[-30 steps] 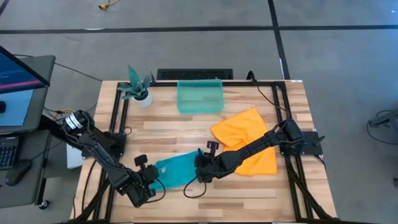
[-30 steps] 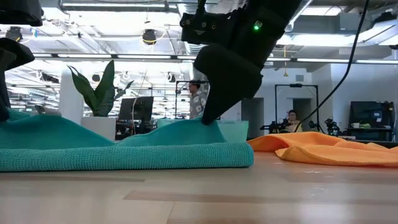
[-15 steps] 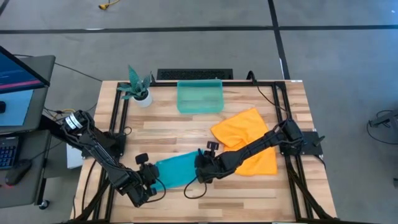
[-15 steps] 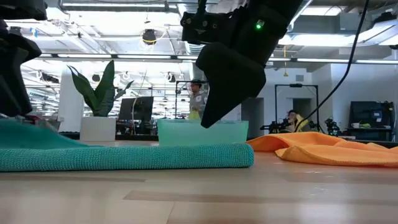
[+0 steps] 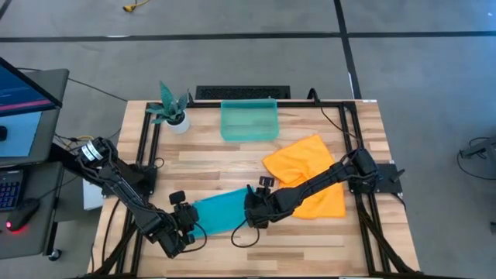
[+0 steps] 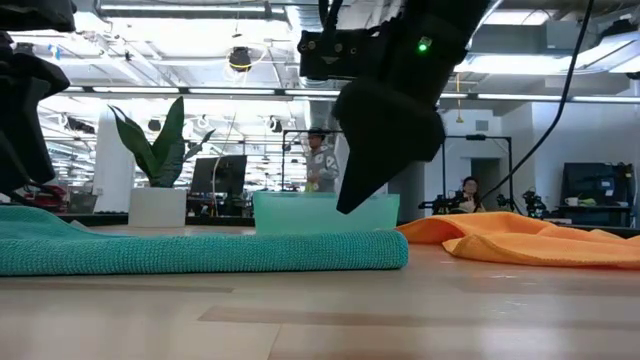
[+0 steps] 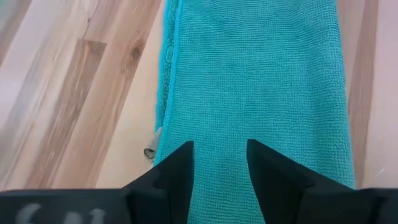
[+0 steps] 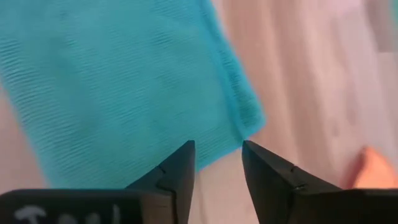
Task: Roll microfiber towels into tight, uniform cylinder then place into a basket
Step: Roll the blue microfiber cloth
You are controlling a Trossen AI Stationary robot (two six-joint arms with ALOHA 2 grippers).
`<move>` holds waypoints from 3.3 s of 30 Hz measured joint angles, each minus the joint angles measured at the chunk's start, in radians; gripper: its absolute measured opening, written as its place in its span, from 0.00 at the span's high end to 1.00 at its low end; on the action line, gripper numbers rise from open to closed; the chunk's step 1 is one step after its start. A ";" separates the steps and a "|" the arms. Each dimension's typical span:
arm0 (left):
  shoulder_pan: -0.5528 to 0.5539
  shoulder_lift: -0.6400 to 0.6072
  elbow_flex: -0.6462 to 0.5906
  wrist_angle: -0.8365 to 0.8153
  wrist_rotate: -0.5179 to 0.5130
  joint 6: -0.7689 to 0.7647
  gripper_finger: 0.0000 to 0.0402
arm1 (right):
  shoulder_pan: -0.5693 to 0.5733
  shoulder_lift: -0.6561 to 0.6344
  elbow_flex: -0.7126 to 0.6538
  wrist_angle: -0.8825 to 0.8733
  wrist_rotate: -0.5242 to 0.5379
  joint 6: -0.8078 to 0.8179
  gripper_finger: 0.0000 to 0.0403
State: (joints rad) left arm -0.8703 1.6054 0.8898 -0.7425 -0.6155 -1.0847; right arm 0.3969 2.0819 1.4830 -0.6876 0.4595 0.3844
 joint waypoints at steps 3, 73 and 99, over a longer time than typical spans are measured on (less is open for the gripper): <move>0.007 0.000 0.000 0.003 0.000 -0.012 0.65 | 0.001 0.000 0.000 0.006 -0.022 0.000 0.62; 0.138 -0.001 -0.115 0.467 0.203 0.196 0.65 | -0.197 -0.008 -0.127 0.181 -0.194 -0.232 0.65; 0.137 -0.002 -0.154 0.472 0.157 0.193 0.65 | -0.057 -0.065 -0.129 0.227 -0.135 -0.276 0.65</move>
State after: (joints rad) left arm -0.7330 1.6035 0.7361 -0.2702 -0.4583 -0.8921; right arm 0.3402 2.0166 1.3541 -0.4605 0.3243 0.1084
